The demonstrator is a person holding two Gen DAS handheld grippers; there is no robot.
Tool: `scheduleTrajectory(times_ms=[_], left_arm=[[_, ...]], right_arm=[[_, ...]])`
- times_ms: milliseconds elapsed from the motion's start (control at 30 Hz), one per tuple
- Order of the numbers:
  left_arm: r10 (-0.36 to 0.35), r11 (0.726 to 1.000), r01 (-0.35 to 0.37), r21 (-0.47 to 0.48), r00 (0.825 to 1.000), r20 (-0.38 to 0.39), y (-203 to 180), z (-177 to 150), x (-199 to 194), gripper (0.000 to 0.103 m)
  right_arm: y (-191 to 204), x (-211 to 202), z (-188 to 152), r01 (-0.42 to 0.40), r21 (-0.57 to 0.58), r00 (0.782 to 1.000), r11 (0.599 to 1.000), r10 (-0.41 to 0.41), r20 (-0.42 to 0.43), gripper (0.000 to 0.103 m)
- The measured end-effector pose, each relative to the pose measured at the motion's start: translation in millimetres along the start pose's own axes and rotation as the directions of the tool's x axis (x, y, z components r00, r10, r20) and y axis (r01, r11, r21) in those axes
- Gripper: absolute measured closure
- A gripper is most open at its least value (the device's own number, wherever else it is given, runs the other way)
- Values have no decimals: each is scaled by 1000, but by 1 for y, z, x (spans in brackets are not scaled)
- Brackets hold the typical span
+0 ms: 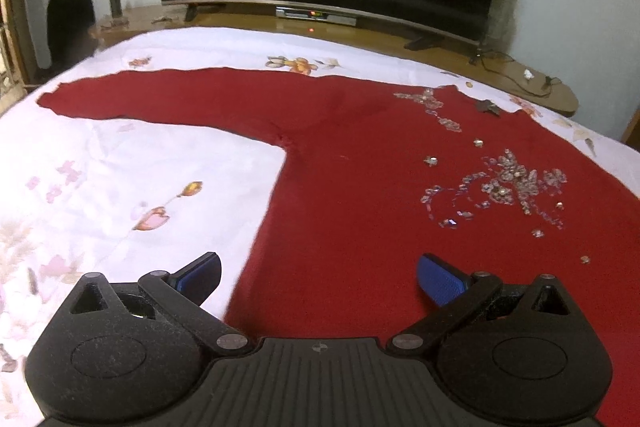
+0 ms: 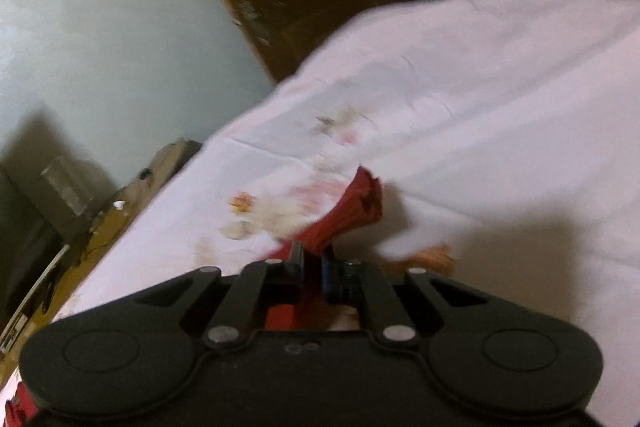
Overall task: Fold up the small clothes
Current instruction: 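Grasp the sweater sleeve cuff with the right gripper and lift it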
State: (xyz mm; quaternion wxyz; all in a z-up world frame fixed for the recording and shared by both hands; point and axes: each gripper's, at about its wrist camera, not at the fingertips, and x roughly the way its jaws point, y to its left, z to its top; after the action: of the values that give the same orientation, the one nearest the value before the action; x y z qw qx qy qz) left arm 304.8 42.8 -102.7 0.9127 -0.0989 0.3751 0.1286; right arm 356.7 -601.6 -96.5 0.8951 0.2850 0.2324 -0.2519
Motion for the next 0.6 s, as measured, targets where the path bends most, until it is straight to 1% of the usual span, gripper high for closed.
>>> scheduleTrajectory(times_ms=[67, 133, 233, 300, 467, 600], left_arm=[[-20, 1000, 20, 7, 1000, -1, -1, 1, 3, 0], [-35, 999, 35, 15, 999, 3, -3, 2, 5, 0], [-59, 998, 59, 12, 998, 12, 1, 3, 7, 0], [-66, 998, 66, 15, 998, 12, 6, 2, 7, 0], [-49, 999, 49, 5, 999, 14, 37, 0, 4, 0], [-5, 1000, 5, -25, 1000, -3, 73, -2, 6, 0]], right_arm=[[21, -13, 1, -27, -49, 999, 998, 29, 23, 95], [48, -28, 0, -74, -104, 996, 992, 78, 38, 95], [98, -48, -10, -137, -209, 987, 968, 150, 47, 95], [130, -58, -21, -184, -259, 978, 948, 202, 44, 95], [217, -72, -65, -317, -339, 945, 886, 327, -30, 95], [279, -73, -116, -410, -400, 910, 820, 398, -117, 95]])
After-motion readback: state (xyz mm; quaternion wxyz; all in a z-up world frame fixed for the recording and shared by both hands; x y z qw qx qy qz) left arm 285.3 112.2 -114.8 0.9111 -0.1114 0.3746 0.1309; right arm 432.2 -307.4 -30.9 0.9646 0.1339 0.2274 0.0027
